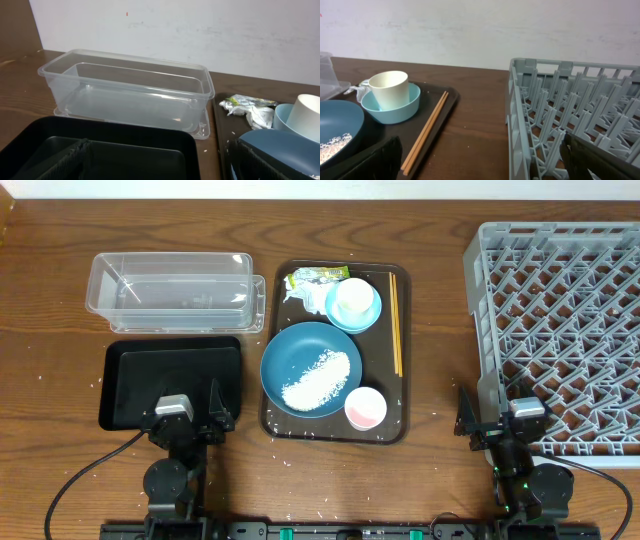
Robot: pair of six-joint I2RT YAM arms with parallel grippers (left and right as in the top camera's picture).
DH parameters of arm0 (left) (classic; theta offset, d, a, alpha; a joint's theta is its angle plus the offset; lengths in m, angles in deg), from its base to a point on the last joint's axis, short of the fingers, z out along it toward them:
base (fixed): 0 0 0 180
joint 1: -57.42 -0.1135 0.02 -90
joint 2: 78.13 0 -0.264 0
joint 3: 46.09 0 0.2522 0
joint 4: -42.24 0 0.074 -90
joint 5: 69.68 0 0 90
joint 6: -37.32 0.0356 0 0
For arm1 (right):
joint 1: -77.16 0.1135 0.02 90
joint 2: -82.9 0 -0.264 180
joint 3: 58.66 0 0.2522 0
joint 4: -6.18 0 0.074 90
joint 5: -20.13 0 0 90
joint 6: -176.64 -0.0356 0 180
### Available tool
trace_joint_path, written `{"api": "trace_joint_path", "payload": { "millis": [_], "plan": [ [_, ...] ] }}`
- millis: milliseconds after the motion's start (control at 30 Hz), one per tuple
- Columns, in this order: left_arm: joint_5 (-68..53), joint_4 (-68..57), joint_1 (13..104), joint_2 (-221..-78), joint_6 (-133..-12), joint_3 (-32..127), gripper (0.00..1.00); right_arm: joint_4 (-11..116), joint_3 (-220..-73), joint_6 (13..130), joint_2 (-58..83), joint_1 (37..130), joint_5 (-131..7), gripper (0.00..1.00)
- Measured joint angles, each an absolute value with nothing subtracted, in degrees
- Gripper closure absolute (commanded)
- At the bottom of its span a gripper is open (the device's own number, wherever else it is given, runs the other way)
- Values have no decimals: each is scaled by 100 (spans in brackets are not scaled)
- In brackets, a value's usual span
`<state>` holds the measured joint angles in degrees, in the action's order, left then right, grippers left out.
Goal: Sort waste into correct bins and load items into the dishwasher rack
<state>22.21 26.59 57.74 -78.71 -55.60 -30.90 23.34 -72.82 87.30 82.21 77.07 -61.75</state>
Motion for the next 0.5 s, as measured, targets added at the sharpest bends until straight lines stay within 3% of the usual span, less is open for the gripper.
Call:
{"api": "trace_joint_path", "payload": {
  "millis": [500],
  "plan": [
    [2221, 2661, 5774, -7871, -5560, -3090, 11, 2334, -7282, 8730, 8189, 7707, -6175, 1]
  ]
}}
